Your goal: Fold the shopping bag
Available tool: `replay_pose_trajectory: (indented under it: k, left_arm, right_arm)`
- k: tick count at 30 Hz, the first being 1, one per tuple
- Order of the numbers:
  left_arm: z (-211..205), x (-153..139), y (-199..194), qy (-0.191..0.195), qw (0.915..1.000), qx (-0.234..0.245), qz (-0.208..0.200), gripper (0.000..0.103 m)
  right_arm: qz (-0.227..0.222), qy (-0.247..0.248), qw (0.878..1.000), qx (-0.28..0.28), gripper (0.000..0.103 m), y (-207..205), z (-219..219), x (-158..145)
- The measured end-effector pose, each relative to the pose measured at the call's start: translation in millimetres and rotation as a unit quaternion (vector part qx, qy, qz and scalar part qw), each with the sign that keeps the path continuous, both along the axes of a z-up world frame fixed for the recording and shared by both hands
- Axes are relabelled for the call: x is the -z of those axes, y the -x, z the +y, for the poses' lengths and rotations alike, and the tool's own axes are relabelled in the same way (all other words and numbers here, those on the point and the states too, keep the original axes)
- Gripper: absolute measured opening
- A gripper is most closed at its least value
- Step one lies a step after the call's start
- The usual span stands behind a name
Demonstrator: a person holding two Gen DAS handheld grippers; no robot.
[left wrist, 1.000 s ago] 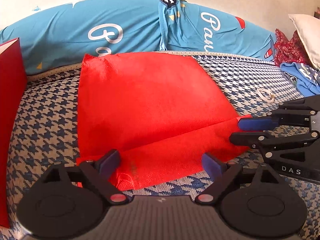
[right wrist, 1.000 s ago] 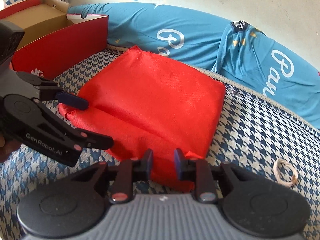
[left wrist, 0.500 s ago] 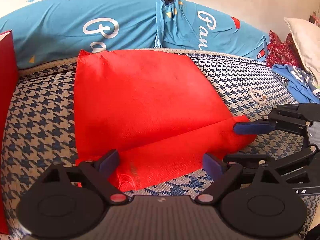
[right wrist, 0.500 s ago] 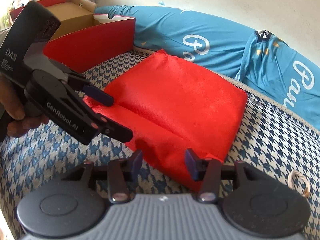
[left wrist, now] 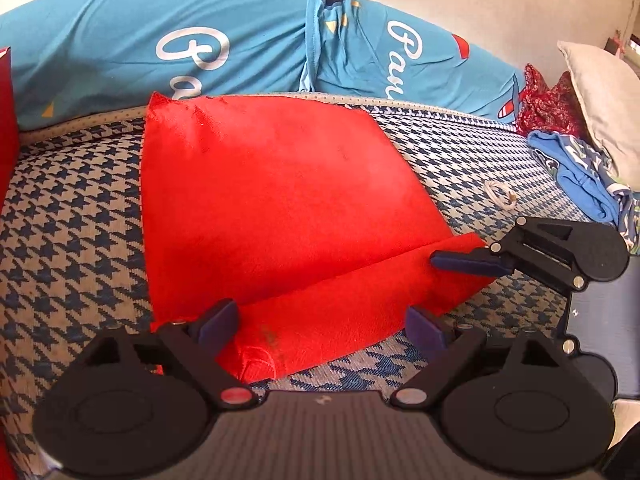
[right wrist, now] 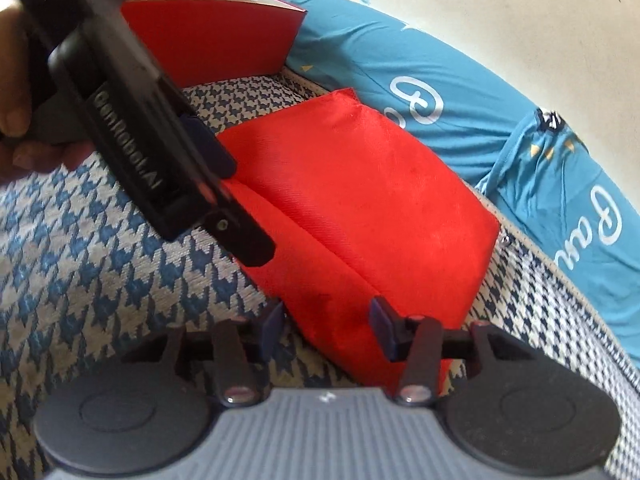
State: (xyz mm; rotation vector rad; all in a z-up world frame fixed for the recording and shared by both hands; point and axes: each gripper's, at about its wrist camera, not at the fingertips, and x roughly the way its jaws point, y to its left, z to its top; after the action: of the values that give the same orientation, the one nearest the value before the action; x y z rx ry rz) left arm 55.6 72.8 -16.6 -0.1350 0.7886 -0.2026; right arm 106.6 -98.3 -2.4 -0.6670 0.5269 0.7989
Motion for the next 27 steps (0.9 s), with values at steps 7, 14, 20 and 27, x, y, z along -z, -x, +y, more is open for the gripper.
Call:
replay_pose_trajectory:
  k: [7, 14, 20, 27]
  left_arm:
    - [-15.0, 2.8, 7.2, -0.093, 0.9924, 0.078, -0.019, 0.089]
    - [-19.3, 4.3, 16.2, -0.175, 0.9744, 0.133, -0.048, 0.071]
    - [-9.5, 4.8, 20.9, -0.203, 0.9635, 0.158, -0.075, 0.049]
    - [-1.2, 3.1, 12.8, -0.168, 0.972, 0.155, -0.056, 0.045]
  right_arm:
    - [0.061, -0.024, 0.997, 0.028, 0.044, -15.2, -3.5, -5.5]
    - [0.111, -0.051, 0.991, 0.054, 0.045, -28.1, -8.5, -12.5]
    - [0.152, -0.076, 0.982, 0.077, 0.045, -39.3, -12.7, -18.5]
    - [0.154, -0.087, 0.982, 0.059, 0.046, -40.9, -17.8, -23.2]
